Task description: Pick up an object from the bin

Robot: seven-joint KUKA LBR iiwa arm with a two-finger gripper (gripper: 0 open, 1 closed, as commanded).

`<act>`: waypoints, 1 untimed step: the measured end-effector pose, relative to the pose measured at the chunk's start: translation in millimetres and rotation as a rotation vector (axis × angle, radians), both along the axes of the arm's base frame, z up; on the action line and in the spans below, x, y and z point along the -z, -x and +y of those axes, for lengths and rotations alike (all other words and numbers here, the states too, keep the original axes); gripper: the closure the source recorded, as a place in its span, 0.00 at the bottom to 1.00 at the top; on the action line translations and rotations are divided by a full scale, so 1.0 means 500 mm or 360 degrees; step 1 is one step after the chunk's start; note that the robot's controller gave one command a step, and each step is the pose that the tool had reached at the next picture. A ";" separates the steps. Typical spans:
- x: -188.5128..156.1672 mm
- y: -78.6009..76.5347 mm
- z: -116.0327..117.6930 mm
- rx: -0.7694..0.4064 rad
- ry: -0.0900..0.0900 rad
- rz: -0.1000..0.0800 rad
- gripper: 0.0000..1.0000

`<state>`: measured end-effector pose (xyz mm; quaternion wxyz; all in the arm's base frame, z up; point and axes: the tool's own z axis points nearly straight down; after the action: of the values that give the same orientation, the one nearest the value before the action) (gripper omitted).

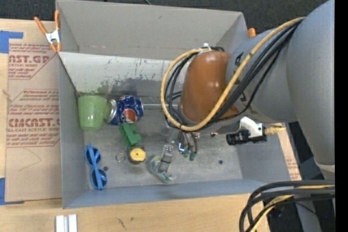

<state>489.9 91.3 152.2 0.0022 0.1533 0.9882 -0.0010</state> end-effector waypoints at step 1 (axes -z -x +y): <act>0.173 -0.076 0.107 -0.0038 -0.0004 0.0010 0.00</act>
Offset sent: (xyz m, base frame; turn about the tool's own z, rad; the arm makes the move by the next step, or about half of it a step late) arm 0.0387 0.0515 -0.0819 -0.0200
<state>527.7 145.0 65.8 -0.0010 0.1416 0.9899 -0.0002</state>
